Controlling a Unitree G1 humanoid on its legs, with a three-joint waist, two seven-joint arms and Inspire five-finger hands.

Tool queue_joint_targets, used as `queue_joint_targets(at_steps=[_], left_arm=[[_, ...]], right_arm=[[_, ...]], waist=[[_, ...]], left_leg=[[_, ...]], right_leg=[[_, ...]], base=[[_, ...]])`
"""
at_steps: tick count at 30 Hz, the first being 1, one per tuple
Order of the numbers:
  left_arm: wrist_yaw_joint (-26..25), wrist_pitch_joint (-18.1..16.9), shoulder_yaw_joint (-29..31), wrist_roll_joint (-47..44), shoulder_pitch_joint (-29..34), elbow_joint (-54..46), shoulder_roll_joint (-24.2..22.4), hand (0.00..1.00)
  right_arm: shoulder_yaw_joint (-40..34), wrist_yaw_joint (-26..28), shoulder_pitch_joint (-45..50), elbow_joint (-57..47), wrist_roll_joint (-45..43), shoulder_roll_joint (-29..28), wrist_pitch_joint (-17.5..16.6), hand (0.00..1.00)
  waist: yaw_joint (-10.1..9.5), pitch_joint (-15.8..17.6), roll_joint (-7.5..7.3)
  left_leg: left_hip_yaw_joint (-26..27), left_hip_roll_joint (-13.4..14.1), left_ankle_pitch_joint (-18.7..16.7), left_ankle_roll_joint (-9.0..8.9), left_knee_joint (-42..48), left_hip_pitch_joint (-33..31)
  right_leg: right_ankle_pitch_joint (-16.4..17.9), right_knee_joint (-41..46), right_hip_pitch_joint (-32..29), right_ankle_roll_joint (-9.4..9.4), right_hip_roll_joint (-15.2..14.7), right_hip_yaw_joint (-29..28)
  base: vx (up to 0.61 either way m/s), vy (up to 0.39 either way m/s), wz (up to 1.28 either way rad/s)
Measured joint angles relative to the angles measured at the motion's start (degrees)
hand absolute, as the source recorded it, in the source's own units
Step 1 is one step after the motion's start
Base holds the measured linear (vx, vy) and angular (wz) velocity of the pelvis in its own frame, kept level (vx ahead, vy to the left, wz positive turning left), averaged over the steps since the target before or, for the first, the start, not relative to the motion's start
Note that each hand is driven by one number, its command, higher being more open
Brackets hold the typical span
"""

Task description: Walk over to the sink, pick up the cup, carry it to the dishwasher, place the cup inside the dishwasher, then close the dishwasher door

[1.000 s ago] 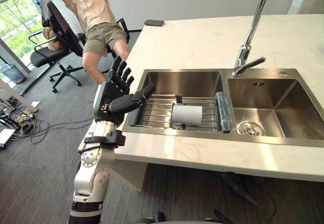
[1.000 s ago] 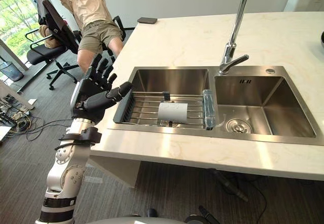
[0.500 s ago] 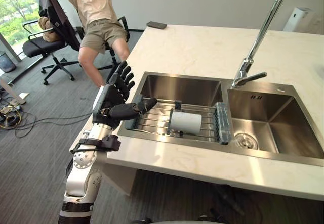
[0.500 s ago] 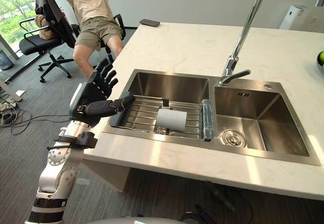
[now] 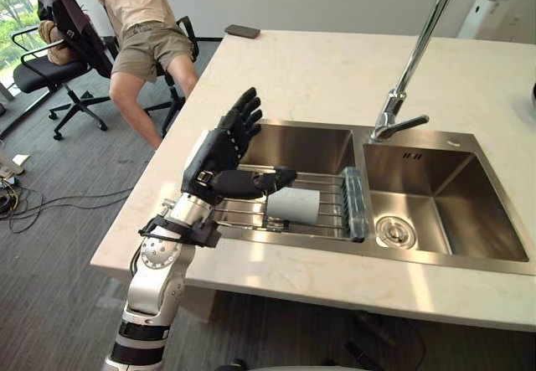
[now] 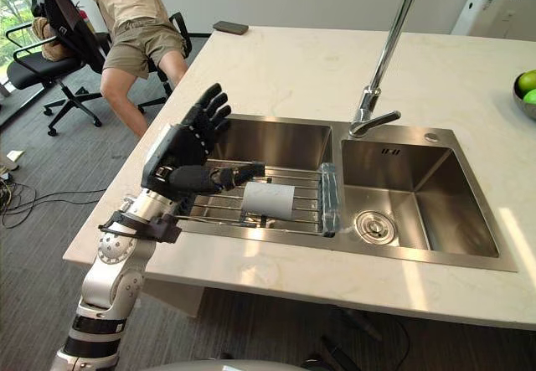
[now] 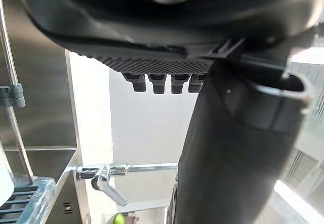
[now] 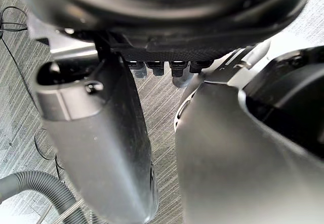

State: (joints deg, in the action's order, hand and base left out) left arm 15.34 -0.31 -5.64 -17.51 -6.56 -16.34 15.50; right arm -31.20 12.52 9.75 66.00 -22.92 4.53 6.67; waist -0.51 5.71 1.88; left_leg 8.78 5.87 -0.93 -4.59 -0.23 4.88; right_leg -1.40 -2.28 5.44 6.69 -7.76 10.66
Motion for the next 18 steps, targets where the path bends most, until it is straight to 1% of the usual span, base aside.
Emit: queue_joint_targets(at_steps=[3, 5, 8, 10, 12, 13, 14, 18], left_arm=[[1.2, 0.1, -3.6, 4.3, -0.6, 0.1, 2.5, 1.0], [1.6, 0.2, -5.9, 7.5, -2.0, 0.4, 4.2, 1.0], [1.5, 0.2, -6.4, 10.8, -4.0, 0.7, 4.8, 1.0], [0.7, 0.0, -6.4, 12.6, -5.5, 1.0, 6.6, 1.0], [-0.5, -0.3, -6.9, 14.1, -6.4, 1.8, 7.8, 1.0], [-1.6, -1.6, -7.5, 14.6, -6.5, 3.0, 8.8, 1.0], [-1.8, -2.2, -7.6, 15.0, -6.5, 3.8, 9.2, 1.0], [-3.4, -2.7, -8.3, 18.5, -6.5, 9.1, 11.3, 1.0]], right_arm=[[0.0, 0.0, 0.1, 0.0, 0.0, 0.4, -0.2, 1.0], [0.1, 0.0, 0.2, 0.0, -0.1, 1.0, -0.1, 1.0], [0.1, -0.1, 0.2, 0.0, -0.7, 1.2, 0.1, 1.0], [0.1, -0.1, 0.1, 0.0, -2.1, 1.3, 0.3, 1.0], [0.1, -0.1, 0.1, 0.0, -2.5, 1.4, 0.6, 1.0], [0.1, 0.0, 0.1, 0.0, -2.8, 1.5, 0.9, 1.0], [0.1, 0.0, 0.1, 0.0, -2.9, 1.6, 1.0, 1.0], [0.0, 0.2, 0.1, -0.1, -3.0, 2.0, 1.2, 1.0]], waist=[[0.37, -0.4, 0.7], [0.49, -0.8, 1.33], [0.89, -1.0, 1.56], [1.55, -1.0, 1.58], [1.62, -1.0, 1.57], [1.66, -1.1, 1.59], [1.75, -1.1, 1.59], [2.14, -1.1, 1.73]], left_leg=[[0.6, 0.0, 0.1, 0.1, 0.0, -0.4], [1.0, -0.1, 0.1, 0.1, -0.1, -0.4], [1.4, -0.1, 0.1, 0.1, -0.3, -0.4], [1.6, -0.2, 0.1, 0.09, -0.4, -0.4], [1.9, -0.2, 0.1, 0.1, -0.6, -0.4], [2.0, -0.1, 0.1, 0.1, -0.7, -0.3], [2.1, -0.1, 0.1, 0.1, -0.8, -0.1], [2.5, 0.0, 0.1, 0.1, -1.0, 0.3]], right_leg=[[-0.8, -1.1, 0.0, 0.03, 0.0, -0.3], [-1.1, -1.5, -0.1, 0.05, 0.1, -0.7], [-1.4, -1.9, -0.2, 0.03, 0.2, -0.9], [-1.4, -1.9, -0.2, 0.01, 0.2, -1.1], [-1.4, -1.9, -0.4, 0.03, 0.2, -1.3], [-1.6, -2.0, -0.4, 0.1, 0.2, -1.4], [-1.7, -2.2, -0.3, 0.1, 0.2, -1.4], [-1.9, -2.5, -0.2, 0.12, 0.2, -1.7]], base=[[-0.05, -0.004, -0.06], [-0.03, -0.008, -0.08], [-0.02, -0.013, -0.06], [-0.01, -0.01, -0.05], [-0.01, -0.01, -0.07], [-0.02, -0.012, -0.06], [-0.02, -0.013, -0.04], [-0.04, -0.014, -0.05]])
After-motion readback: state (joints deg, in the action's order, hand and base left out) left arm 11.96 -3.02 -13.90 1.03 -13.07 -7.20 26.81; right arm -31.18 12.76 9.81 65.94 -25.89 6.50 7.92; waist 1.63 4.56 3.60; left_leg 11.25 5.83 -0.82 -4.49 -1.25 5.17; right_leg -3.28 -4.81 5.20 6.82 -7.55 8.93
